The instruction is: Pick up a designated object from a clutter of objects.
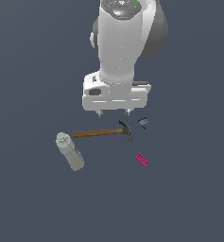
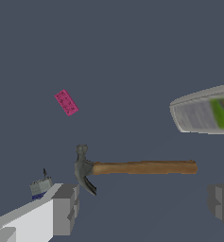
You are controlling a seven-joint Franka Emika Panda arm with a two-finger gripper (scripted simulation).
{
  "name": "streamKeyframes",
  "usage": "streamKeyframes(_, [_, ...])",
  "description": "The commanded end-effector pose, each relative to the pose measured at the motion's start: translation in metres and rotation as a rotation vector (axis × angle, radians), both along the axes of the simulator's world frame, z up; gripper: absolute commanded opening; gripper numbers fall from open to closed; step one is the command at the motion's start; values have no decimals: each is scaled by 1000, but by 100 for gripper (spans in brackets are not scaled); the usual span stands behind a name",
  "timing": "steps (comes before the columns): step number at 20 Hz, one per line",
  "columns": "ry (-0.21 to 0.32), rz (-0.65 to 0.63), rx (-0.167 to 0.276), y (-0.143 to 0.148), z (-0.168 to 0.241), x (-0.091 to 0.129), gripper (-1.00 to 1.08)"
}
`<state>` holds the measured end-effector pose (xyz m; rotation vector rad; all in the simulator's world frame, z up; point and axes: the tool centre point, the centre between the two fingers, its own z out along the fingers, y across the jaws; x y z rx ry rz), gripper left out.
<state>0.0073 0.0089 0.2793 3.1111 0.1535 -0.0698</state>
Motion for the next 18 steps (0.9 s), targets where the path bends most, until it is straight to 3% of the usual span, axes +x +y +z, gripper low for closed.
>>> streamKeyframes(1, [-1, 36, -2, 7, -12, 8, 100])
streamKeyframes(18, [-23, 440, 14, 101, -156, 65, 100])
